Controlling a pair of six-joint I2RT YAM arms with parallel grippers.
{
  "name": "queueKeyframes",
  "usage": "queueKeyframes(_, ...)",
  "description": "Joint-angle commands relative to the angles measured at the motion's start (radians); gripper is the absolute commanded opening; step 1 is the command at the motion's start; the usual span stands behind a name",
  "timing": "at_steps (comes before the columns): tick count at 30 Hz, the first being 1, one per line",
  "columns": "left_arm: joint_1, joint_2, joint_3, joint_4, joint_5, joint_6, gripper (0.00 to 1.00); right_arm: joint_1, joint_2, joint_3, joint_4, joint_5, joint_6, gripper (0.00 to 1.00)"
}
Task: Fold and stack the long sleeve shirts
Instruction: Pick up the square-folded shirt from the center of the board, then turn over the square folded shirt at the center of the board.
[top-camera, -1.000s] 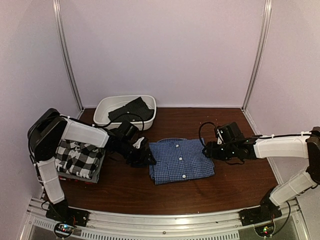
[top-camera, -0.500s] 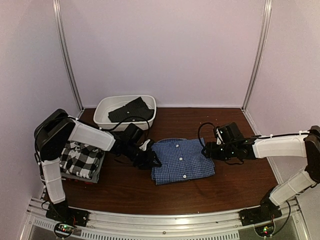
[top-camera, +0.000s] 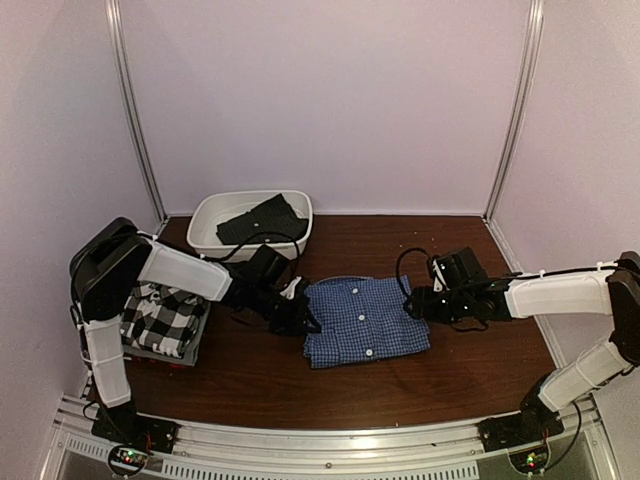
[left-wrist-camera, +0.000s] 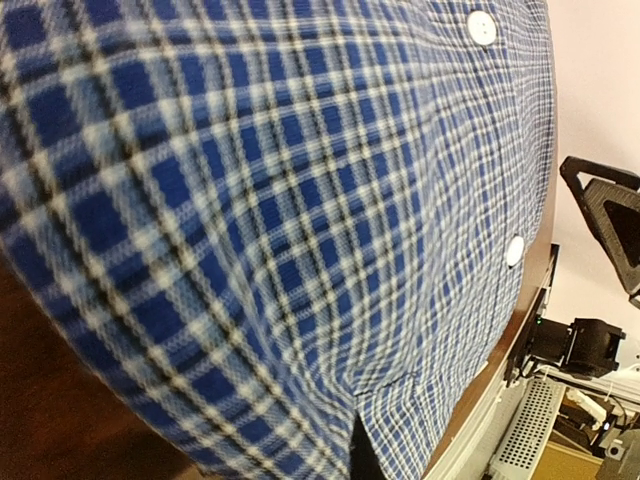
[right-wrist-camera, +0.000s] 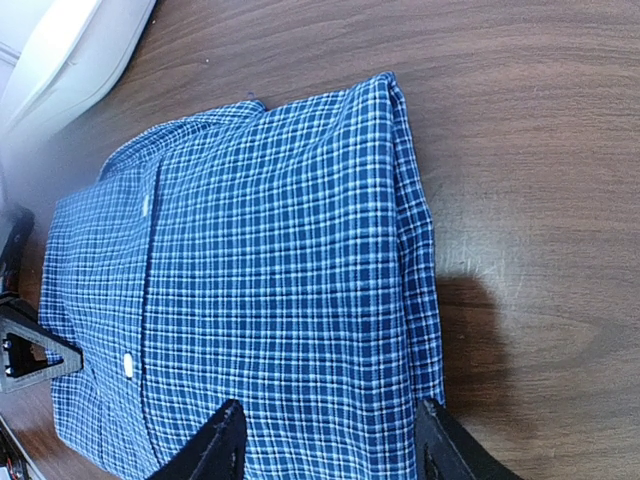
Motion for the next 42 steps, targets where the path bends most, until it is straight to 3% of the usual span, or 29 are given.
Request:
queueKeyframes(1, 0.03, -0.092, 0.015, -0.099, -0.007, 0.096, 0.0, -0.003, 0.005, 0.004, 0.004, -0.008, -0.006, 0.58)
queueKeyframes(10, 0.134, -0.24, -0.016, -0.369, 0.058, 0.318, 0.0, 0.09, 0.027, 0.087, 0.007, -0.012, 0.015, 0.49)
queueKeyframes(17, 0.166, -0.291, 0.013, -0.526, 0.079, 0.416, 0.0, 0.219, 0.217, 0.224, 0.074, -0.035, 0.046, 0.39)
queueKeyframes(23, 0.2, -0.349, 0.023, -0.648, 0.061, 0.484, 0.0, 0.237, 0.366, 0.314, 0.074, -0.028, 0.047, 0.29)
queueKeyframes(28, 0.224, -0.414, 0.051, -0.733, 0.043, 0.526, 0.0, 0.279, 0.438, 0.357, 0.074, -0.037, 0.058, 0.26)
queueKeyframes(33, 0.224, -0.432, 0.155, -0.778, 0.052, 0.555, 0.0, 0.352, 0.516, 0.431, 0.089, -0.047, 0.08, 0.25)
queueKeyframes(42, 0.22, -0.324, 0.486, -0.778, 0.208, 0.575, 0.0, 0.396, 0.693, 0.535, 0.428, -0.17, 0.261, 0.25)
